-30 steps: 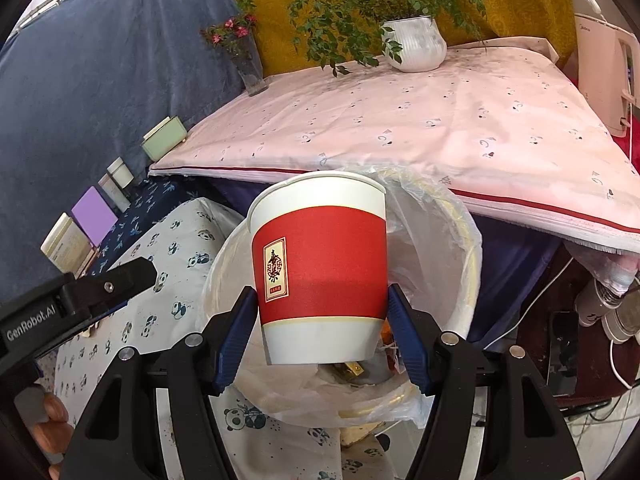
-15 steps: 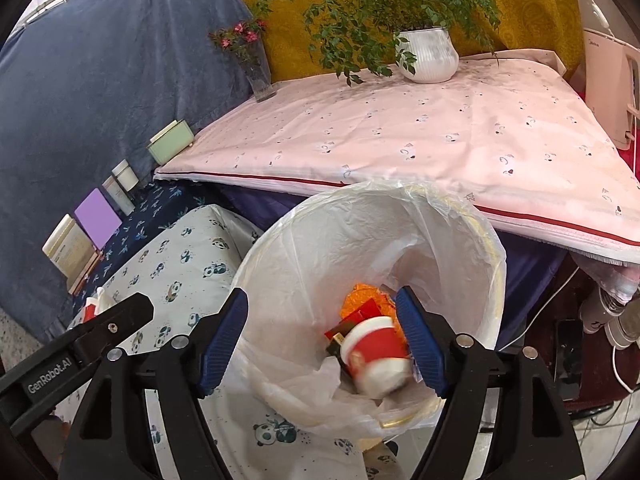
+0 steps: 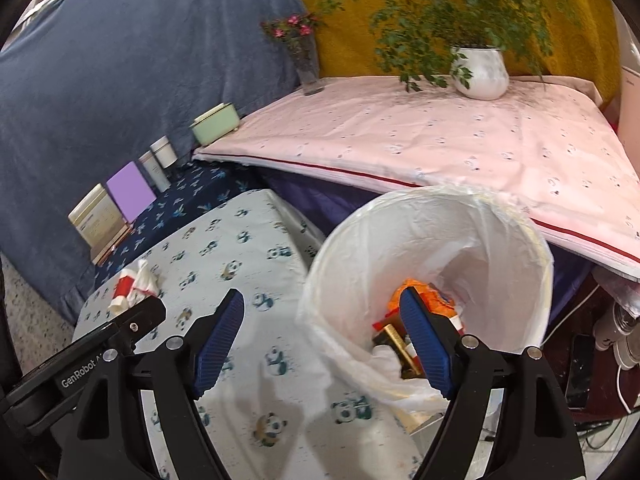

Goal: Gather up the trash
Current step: 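Move both open grippers back over the remaining cup and tissue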

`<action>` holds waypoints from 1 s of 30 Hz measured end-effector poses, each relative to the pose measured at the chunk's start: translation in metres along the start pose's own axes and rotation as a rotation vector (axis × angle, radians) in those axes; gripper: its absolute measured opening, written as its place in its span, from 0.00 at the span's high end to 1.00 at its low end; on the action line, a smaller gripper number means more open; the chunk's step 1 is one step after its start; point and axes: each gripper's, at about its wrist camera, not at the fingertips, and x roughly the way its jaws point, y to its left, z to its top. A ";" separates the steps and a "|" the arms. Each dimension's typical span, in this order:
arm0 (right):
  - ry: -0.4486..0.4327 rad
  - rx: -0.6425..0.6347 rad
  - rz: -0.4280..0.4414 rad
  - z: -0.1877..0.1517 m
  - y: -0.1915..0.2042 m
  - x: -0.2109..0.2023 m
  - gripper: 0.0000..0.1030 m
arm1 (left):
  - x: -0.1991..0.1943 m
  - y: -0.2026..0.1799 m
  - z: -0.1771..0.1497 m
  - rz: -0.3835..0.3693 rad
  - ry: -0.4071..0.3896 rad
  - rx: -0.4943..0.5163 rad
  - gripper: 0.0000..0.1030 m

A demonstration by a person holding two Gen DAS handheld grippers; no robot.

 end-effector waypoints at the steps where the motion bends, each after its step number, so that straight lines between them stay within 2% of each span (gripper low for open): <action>1: 0.002 -0.009 0.006 -0.001 0.006 0.000 0.25 | -0.002 0.007 0.000 0.014 -0.003 -0.009 0.18; 11: 0.033 -0.110 0.083 -0.013 0.074 0.007 0.25 | -0.015 0.080 -0.003 0.130 -0.019 -0.097 0.18; 15: 0.054 -0.140 0.111 -0.019 0.098 0.013 0.25 | -0.020 0.109 -0.005 0.178 -0.025 -0.130 0.13; 18: 0.068 -0.165 0.131 -0.023 0.116 0.018 0.25 | -0.022 0.127 -0.005 0.204 -0.028 -0.152 0.13; 30: 0.135 -0.210 0.209 -0.027 0.171 0.059 0.25 | -0.010 0.194 0.010 0.295 -0.036 -0.220 0.13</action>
